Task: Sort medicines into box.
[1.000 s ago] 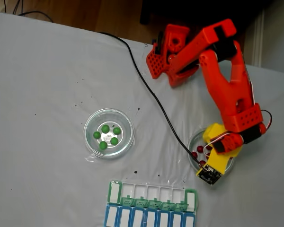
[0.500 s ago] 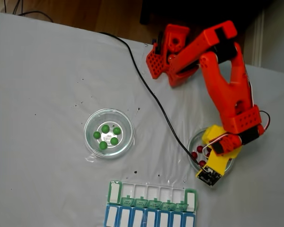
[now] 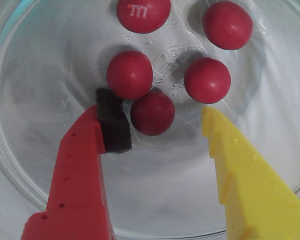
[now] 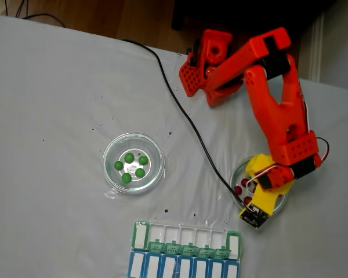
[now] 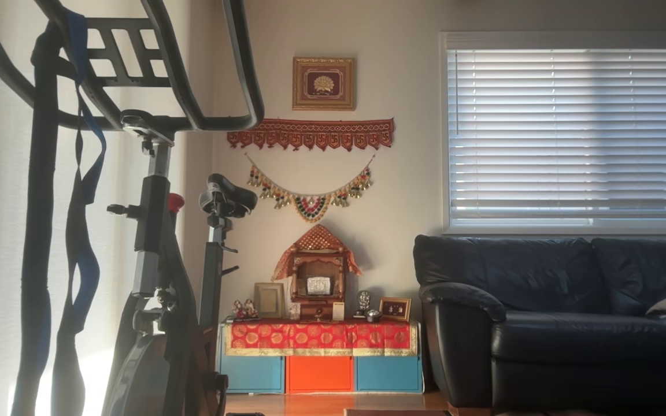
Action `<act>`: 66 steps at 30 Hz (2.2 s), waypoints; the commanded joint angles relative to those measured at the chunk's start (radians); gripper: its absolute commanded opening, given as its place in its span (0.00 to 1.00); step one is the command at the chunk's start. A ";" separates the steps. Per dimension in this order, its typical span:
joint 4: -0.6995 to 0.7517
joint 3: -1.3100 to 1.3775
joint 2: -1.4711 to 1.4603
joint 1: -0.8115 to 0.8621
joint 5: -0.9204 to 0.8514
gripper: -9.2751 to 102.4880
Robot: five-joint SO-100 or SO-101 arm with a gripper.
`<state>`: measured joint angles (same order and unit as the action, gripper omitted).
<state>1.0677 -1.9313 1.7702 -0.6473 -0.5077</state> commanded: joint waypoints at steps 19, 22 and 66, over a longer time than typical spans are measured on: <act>-0.094 -0.025 0.087 0.003 0.011 0.30; -0.132 -0.040 0.084 0.002 0.012 0.28; 0.038 -0.015 0.247 0.002 0.069 0.09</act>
<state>1.0891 -1.9804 1.8776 -0.6489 -0.4571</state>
